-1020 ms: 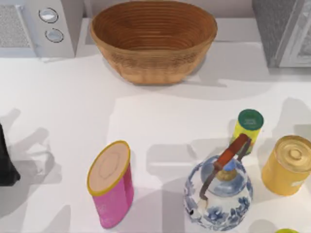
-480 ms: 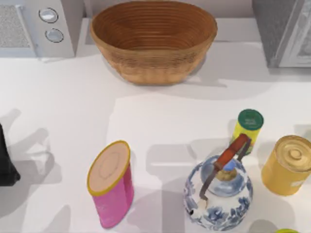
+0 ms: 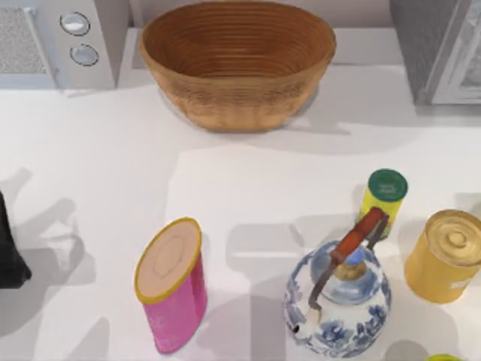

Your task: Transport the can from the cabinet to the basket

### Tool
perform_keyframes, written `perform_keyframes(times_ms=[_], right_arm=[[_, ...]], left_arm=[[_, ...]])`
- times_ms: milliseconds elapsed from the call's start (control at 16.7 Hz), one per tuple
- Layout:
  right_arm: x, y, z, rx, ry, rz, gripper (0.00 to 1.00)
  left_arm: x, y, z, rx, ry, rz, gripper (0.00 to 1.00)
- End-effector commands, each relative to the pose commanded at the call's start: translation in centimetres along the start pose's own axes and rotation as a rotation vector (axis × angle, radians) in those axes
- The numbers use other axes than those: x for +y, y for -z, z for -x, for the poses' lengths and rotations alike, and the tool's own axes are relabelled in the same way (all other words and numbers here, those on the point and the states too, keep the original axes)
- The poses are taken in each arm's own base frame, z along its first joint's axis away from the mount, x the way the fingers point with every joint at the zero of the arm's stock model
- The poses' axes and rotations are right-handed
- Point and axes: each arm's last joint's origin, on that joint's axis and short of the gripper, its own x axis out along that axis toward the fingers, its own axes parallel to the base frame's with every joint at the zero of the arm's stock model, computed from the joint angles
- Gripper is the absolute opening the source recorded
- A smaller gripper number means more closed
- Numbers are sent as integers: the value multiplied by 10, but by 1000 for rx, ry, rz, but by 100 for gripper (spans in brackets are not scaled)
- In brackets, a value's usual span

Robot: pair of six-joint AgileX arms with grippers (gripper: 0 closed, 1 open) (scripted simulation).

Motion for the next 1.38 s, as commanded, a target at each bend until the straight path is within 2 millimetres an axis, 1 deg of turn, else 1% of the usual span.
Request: perform_keyframes(times_ms=[60,180,300,420,480,600,720,840,960,1080,1200,1260,1380], right_arm=[[1,-6,0,-8,0,0,0],[3,-27,-1,-30,-1,0,0],[7,-56,-7,-52,0,-2,0],[14,-90,-19,-65,2,-4,0],[19,-107,-29,-68,2,-5,0],[34,-140,-57,-67,4,-6,0],[56,-166,-94,-59,5,-5,0],[88,-181,-137,-48,5,-3,0],[129,-184,-181,-36,5,1,0],[174,-174,-220,-25,4,5,0],[220,-154,-251,-15,3,9,0],[241,-141,-263,-12,3,10,0],[279,-116,-279,-7,2,11,0]], left_arm=[[0,0,0,0,0,0,100],[0,0,0,0,0,0,100],[0,0,0,0,0,0,100],[0,0,0,0,0,0,100],[0,0,0,0,0,0,100],[0,0,0,0,0,0,100],[0,0,0,0,0,0,100],[0,0,0,0,0,0,100],[0,0,0,0,0,0,100],[0,0,0,0,0,0,100],[0,0,0,0,0,0,100],[0,0,0,0,0,0,100],[0,0,0,0,0,0,100]])
